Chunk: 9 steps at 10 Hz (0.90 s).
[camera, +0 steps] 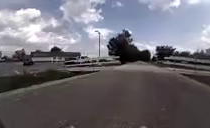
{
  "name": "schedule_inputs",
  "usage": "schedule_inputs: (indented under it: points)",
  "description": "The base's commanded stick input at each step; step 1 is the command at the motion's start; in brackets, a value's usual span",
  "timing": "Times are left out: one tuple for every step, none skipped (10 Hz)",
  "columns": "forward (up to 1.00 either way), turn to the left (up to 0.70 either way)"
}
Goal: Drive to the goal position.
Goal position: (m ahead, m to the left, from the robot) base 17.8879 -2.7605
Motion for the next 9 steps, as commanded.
schedule_inputs:
  points:
    - [0.70,-0.35]
    - [0.70,-0.35]
    - [0.70,-0.35]
    - [0.70,-0.35]
    - [0.70,-0.35]
    - [0.70,-0.26]
    - [0.70,0.00]
    - [0.70,0.00]
    - [0.70,0.00]
